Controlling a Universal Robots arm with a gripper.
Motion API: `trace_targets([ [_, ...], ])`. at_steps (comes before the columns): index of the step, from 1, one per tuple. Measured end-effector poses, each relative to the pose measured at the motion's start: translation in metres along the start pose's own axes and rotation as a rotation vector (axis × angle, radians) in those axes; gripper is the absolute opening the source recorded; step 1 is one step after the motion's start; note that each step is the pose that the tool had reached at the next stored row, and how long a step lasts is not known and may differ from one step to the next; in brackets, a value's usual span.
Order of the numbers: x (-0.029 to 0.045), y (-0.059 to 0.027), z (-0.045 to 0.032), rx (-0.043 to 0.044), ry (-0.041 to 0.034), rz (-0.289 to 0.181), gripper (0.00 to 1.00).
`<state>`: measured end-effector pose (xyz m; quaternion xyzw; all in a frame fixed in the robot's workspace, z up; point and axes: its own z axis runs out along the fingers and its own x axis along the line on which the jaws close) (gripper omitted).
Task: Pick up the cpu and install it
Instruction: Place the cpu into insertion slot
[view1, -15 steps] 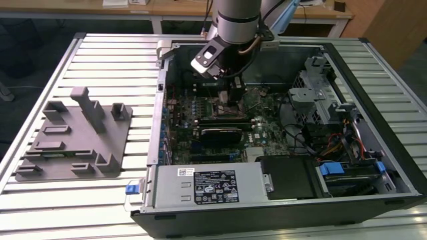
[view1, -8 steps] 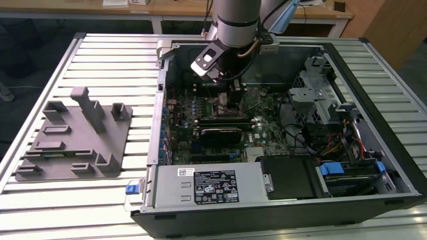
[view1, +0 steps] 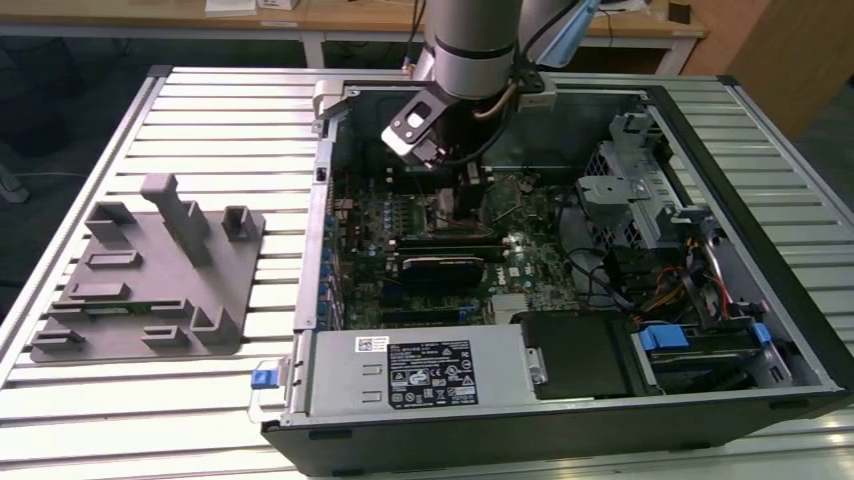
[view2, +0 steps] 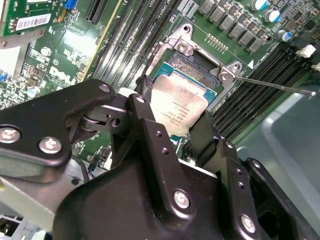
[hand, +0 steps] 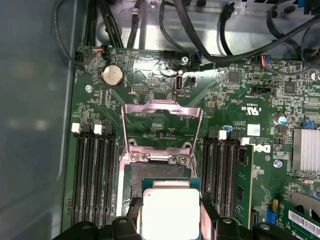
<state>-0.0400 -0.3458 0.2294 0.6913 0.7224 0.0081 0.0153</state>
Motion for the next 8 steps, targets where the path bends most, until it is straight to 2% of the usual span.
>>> trace_targets([
  [8, 0.0002, -0.0002, 0.0069, 0.0001, -0.0003, 0.008, 0.55],
])
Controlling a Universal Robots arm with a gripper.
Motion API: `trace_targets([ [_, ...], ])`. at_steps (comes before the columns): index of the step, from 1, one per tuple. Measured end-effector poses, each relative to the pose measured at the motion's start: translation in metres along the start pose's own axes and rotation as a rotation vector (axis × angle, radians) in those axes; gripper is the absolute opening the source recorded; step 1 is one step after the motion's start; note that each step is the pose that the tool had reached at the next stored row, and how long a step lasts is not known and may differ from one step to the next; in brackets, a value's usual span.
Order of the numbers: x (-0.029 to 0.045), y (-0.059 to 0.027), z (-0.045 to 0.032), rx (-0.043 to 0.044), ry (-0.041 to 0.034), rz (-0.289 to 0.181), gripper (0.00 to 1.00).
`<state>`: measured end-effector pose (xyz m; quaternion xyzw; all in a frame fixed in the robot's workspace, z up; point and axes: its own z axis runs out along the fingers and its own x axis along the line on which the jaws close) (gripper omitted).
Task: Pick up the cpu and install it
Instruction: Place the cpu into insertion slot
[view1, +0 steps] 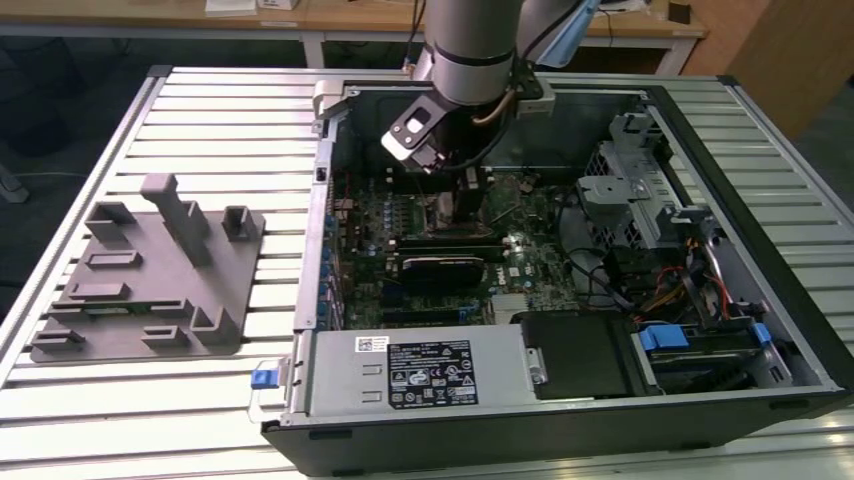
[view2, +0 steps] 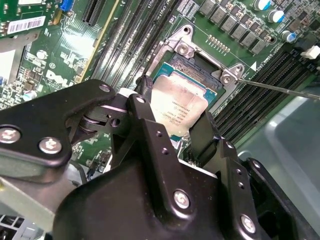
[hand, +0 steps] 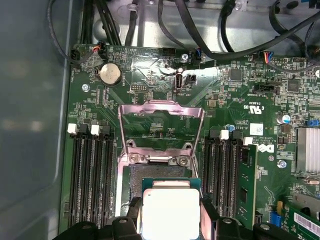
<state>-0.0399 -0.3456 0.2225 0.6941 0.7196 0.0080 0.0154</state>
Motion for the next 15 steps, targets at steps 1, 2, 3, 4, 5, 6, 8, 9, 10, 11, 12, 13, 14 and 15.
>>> trace_targets([
  [1, 0.0002, 0.0, 0.0009, -0.0001, 0.0001, 0.001, 0.55],
  [2, 0.0005, -0.0001, 0.0016, 0.0, 0.0, 0.002, 0.55],
  [3, 0.0009, -0.0001, 0.0024, 0.0, 0.0, 0.003, 0.55],
  [4, 0.0013, -0.0001, 0.003, 0.0001, -0.0001, 0.004, 0.55],
  [5, 0.0019, -0.0001, 0.0037, 0.0001, -0.0002, 0.004, 0.55],
  [6, 0.0026, -0.0001, 0.0044, 0.0, -0.0001, 0.005, 0.55],
  [8, 0.0041, -0.0001, 0.0061, 0.0, -0.0001, 0.006, 0.55],
  [9, 0.0049, -0.0001, 0.007, 0.0, -0.0001, 0.006, 0.55],
  [10, 0.0057, -0.0001, 0.0079, 0.0001, -0.0002, 0.006, 0.55],
  [11, 0.0061, -0.0001, 0.0089, 0.0001, -0.0002, 0.006, 0.55],
  [12, 0.0064, -0.0001, 0.01, 0.0001, -0.0002, 0.006, 0.55],
  [13, 0.0066, -0.0001, 0.011, 0.0, -0.0001, 0.006, 0.55],
  [14, 0.0068, -0.0001, 0.012, 0.0, -0.0001, 0.006, 0.55],
  [15, 0.0069, -0.0002, 0.013, 0.0, 0.0, 0.006, 0.55],
])
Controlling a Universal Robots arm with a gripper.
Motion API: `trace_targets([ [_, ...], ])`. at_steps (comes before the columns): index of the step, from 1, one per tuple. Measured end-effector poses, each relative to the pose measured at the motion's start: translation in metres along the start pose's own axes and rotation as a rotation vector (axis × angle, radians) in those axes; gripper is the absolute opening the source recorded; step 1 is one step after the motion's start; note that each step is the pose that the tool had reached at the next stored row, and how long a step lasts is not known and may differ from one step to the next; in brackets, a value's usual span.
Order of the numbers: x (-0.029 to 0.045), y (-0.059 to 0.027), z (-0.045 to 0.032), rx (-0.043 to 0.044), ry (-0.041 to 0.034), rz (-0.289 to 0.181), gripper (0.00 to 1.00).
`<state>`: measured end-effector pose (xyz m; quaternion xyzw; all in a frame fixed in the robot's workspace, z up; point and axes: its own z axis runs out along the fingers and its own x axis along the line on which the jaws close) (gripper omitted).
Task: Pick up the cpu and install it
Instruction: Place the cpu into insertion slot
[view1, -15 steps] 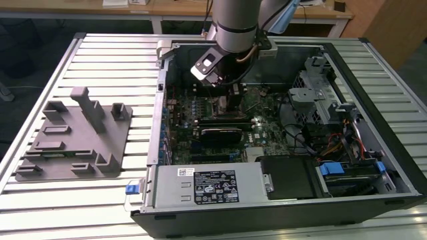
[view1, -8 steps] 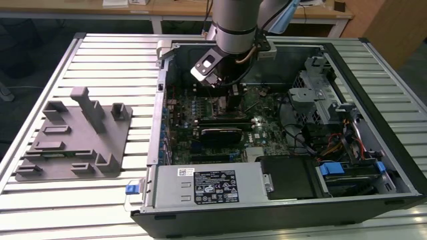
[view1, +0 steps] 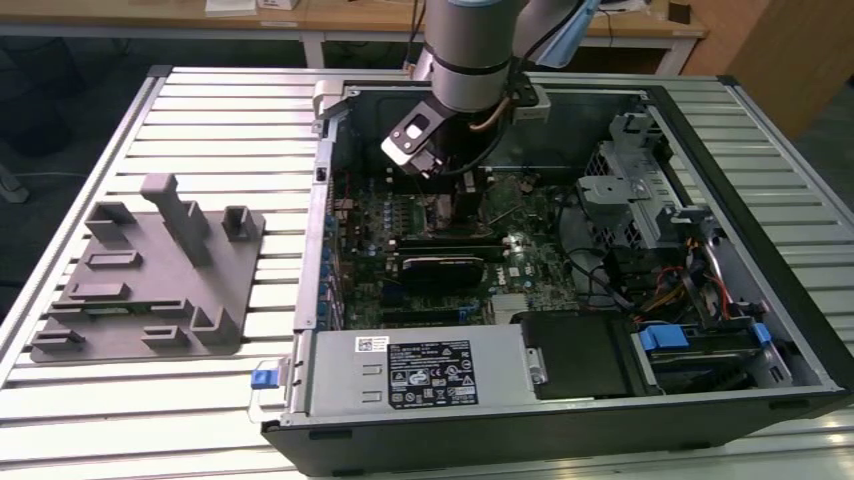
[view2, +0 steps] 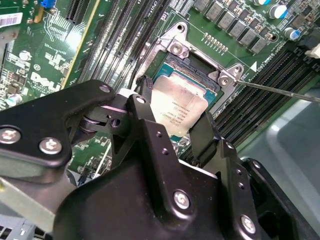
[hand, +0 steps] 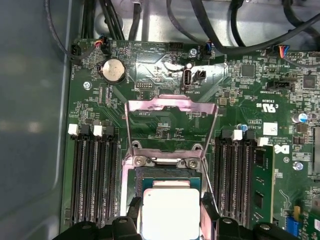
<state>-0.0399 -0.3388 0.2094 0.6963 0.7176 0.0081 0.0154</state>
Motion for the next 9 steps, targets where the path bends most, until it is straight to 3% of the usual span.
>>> trace_targets([
  [9, 0.0013, -0.0005, 0.0067, 0.0, -0.0001, 0.0, 0.55],
])
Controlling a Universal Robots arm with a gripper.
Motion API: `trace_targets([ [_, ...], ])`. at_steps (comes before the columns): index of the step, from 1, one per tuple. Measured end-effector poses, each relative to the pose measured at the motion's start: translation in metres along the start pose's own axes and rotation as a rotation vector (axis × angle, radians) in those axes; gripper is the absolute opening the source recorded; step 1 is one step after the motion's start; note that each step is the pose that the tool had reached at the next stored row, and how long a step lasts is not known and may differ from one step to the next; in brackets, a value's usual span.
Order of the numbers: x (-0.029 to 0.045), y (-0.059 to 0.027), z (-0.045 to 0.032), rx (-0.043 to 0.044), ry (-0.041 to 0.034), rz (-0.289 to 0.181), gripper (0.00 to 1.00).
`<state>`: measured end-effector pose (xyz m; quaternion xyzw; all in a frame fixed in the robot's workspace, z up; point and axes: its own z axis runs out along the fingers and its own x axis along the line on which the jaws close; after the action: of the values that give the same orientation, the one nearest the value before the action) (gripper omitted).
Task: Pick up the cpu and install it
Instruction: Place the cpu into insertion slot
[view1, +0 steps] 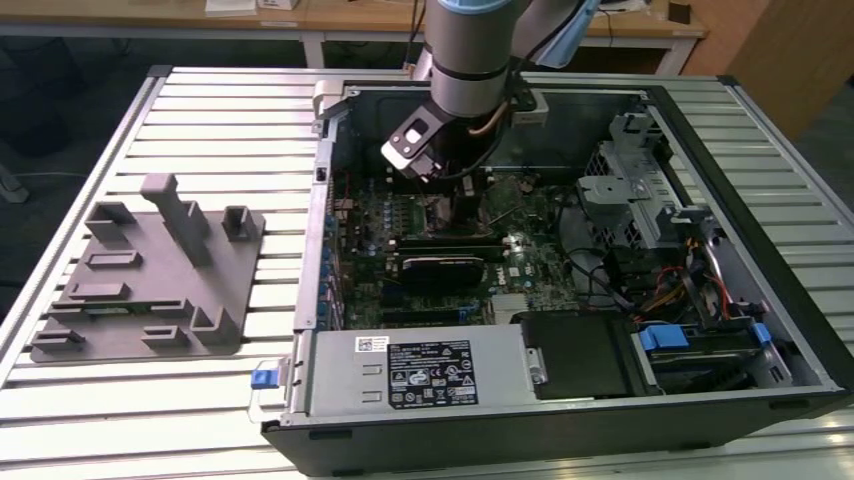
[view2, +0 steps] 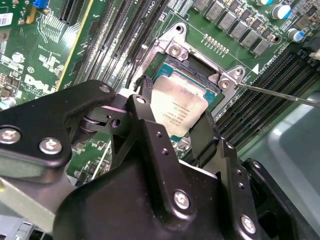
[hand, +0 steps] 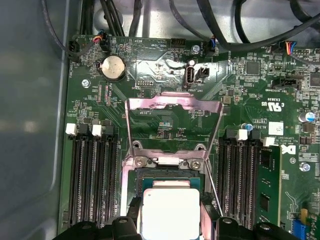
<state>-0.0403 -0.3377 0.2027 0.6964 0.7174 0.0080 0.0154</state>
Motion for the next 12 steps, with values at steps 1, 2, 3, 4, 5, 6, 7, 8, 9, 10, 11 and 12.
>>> trace_targets([
  [1, 0.0, 0.0, 0.0007, 0.0, 0.0, 0.002, 0.55],
  [2, 0.0001, -0.0001, 0.0014, 0.0, -0.0002, 0.004, 0.55],
  [3, 0.0001, -0.0001, 0.0021, 0.0001, -0.0002, 0.006, 0.55],
  [4, 0.0002, -0.0001, 0.0027, 0.0001, -0.0003, 0.008, 0.55],
  [5, 0.0002, -0.0001, 0.0034, 0.0001, -0.0003, 0.01, 0.55],
  [6, 0.0002, -0.0002, 0.0041, 0.0002, -0.0004, 0.012, 0.55],
  [7, 0.0002, -0.0002, 0.0047, 0.0002, -0.0005, 0.015, 0.55],
  [8, 0.0002, -0.0002, 0.0051, 0.0002, -0.0006, 0.018, 0.55],
  [9, 0.0002, -0.0002, 0.0055, 0.0002, -0.0007, 0.02, 0.55],
  [10, 0.0002, -0.0002, 0.006, 0.0002, -0.0007, 0.021, 0.55],
  [11, 0.0003, -0.0002, 0.0064, 0.0003, -0.0007, 0.021, 0.55],
  [12, 0.0003, -0.0002, 0.0068, 0.0002, -0.0007, 0.022, 0.55],
])
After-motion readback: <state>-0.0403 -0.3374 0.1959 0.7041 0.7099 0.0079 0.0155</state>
